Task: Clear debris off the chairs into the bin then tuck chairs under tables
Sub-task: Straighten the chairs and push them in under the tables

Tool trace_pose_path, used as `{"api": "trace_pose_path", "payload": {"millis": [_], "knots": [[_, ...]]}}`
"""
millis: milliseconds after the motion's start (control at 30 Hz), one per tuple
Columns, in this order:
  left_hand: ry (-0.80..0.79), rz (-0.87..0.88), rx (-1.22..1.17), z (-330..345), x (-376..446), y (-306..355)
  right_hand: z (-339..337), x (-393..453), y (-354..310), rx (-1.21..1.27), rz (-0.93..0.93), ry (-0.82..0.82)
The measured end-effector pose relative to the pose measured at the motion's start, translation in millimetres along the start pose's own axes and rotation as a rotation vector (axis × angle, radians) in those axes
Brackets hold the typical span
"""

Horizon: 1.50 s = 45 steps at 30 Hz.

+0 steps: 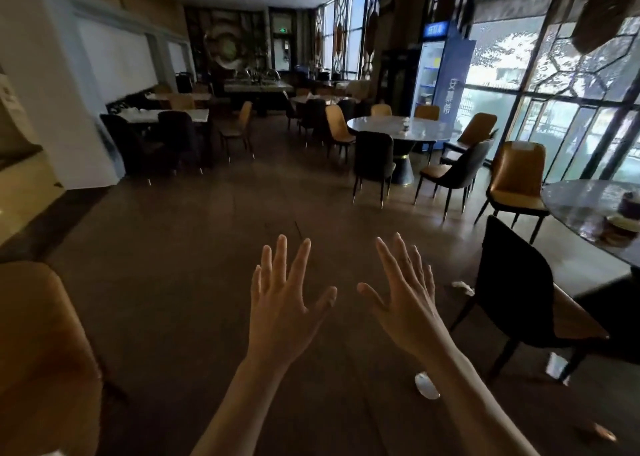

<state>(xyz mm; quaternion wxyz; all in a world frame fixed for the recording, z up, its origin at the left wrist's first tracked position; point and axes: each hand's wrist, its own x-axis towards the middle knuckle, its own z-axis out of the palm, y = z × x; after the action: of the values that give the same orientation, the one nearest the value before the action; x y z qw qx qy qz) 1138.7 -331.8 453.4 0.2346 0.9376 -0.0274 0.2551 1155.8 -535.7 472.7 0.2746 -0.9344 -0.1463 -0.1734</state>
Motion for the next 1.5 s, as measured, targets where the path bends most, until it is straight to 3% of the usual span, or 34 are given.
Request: {"api": "trace_pose_path", "payload": {"millis": [533,833,1133,1500], "knots": [[0.048,-0.199,0.191,73,220,-135,150,279,29,0.071,-0.142,-0.113],[0.085,-0.322,0.254,88,329,-209,221,429,11,0.128,-0.254,-0.184],[0.141,-0.430,0.309,81,403,-347,342,541,-62,0.150,-0.359,-0.254],[0.221,-0.549,0.327,12,487,-554,485,676,-218,0.191,-0.461,-0.347]]}}
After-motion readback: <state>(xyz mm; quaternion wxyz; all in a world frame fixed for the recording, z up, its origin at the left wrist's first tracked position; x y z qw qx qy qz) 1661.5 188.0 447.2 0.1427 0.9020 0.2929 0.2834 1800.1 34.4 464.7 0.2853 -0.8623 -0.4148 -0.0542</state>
